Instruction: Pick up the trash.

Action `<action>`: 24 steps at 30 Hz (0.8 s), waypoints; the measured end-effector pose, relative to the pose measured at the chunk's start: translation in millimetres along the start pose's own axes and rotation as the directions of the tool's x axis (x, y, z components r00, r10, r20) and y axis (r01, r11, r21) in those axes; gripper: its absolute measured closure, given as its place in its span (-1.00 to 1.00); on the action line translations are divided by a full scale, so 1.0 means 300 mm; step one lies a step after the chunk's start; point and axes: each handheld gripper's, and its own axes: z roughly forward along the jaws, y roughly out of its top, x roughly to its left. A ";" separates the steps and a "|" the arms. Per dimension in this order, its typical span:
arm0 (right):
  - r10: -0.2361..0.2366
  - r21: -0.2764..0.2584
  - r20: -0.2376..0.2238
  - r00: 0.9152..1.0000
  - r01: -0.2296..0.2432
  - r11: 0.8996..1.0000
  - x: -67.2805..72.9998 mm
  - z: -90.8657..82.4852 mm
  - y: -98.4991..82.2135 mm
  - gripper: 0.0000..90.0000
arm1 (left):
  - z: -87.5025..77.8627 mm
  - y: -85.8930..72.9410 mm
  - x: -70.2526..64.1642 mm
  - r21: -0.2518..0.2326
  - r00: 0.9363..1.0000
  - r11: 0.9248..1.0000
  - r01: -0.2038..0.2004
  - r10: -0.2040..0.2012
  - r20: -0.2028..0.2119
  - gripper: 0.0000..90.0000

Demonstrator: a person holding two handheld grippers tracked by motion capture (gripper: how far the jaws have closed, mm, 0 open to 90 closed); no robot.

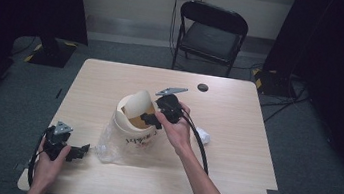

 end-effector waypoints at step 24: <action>0.062 -0.069 0.137 0.989 -0.053 0.996 -0.185 -0.265 -0.276 -0.70 | 0.001 0.001 -0.001 0.000 1.000 1.000 0.001 -0.001 -0.004 -1.00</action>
